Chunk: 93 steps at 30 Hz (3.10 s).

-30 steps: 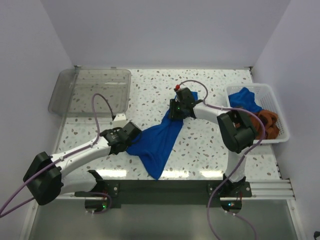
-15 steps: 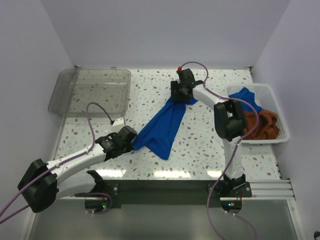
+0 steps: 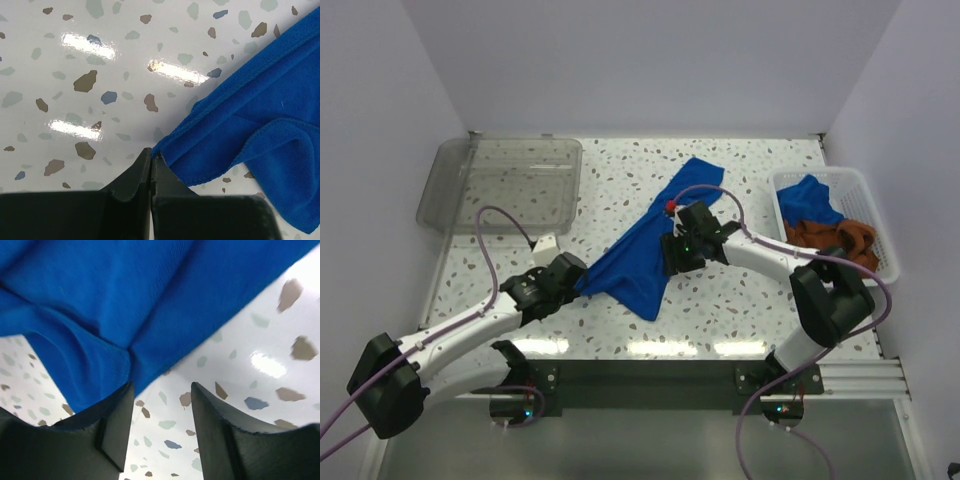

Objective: Fold and stack the towels
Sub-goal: Flatten out the crumpled towel

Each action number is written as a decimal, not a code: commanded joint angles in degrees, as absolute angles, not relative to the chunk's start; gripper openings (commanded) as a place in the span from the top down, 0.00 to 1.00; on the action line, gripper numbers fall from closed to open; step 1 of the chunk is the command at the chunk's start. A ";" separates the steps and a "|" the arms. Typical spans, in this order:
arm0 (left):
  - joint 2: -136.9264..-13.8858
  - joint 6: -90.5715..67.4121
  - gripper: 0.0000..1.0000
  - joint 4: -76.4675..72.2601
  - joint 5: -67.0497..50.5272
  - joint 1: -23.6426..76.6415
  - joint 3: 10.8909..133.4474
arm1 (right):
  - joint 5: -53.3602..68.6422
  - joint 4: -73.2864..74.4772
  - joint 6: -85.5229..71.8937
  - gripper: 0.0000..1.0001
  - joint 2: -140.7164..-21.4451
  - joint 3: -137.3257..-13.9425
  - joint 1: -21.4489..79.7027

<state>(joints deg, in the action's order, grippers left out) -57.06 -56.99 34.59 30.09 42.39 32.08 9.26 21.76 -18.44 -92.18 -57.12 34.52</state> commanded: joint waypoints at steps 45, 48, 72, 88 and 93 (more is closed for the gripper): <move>-58.27 -56.51 1.00 36.30 33.49 42.10 34.63 | 15.91 7.98 -22.24 0.98 -93.78 -50.89 38.94; -58.27 -56.16 1.00 37.88 34.71 42.10 37.08 | 13.28 13.07 -19.69 1.00 -90.63 -52.99 39.02; -68.13 -33.14 1.00 25.16 26.84 33.05 96.67 | -18.99 31.46 9.83 1.00 -64.43 -98.15 38.06; -63.79 -30.06 1.00 19.59 5.36 33.13 116.61 | -0.18 33.40 15.29 1.00 -55.63 -117.14 38.06; -68.20 -30.32 1.00 21.01 6.84 33.13 122.70 | -2.45 32.00 15.82 1.00 -60.89 -122.78 38.06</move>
